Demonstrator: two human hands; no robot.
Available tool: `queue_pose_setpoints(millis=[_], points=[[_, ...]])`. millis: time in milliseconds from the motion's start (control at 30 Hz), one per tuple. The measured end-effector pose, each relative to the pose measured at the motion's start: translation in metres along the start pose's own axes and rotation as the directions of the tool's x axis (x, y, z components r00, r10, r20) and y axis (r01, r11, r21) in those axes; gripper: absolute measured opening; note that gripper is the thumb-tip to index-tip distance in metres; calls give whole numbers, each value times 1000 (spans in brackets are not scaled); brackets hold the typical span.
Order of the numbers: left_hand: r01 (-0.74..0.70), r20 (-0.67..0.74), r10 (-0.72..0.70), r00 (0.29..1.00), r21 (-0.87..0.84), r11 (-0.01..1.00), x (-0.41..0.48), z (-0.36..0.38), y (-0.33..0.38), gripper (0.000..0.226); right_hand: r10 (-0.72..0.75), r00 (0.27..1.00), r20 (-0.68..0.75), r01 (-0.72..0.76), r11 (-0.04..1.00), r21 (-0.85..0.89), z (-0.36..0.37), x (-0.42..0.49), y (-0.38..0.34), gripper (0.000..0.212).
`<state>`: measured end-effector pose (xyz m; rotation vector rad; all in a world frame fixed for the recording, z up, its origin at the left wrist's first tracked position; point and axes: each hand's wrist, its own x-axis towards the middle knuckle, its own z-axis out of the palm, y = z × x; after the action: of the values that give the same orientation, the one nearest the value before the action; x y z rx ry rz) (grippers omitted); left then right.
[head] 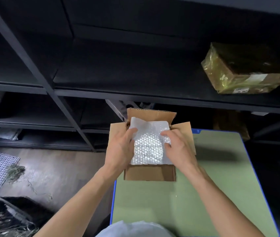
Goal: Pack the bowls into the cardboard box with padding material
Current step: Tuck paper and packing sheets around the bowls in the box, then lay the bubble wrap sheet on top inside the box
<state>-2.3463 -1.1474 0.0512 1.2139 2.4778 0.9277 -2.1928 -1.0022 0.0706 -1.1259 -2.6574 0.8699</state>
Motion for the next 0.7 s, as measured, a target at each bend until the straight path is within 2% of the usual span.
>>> queue_pose_setpoints(millis=[200, 400, 600, 700], points=[[-65, -13, 66, 998, 53, 996, -1, -1, -12, 33, -32, 998, -46, 27, 995, -93, 10, -3, -6, 43], [-107, -68, 109, 992, 37, 994, 4, 3, -19, 35, -19, 998, -54, 14, 996, -86, 9, -8, -10, 48], [-153, -112, 161, 981, 80, 985, 2, 0, -19, 4, -67, 997, -27, 63, 989, -131, 11, -4, -5, 52], [-157, -40, 160, 986, 63, 986, -12, -8, -22, 23, -84, 996, -37, 77, 984, -160, 12, -3, -1, 51]])
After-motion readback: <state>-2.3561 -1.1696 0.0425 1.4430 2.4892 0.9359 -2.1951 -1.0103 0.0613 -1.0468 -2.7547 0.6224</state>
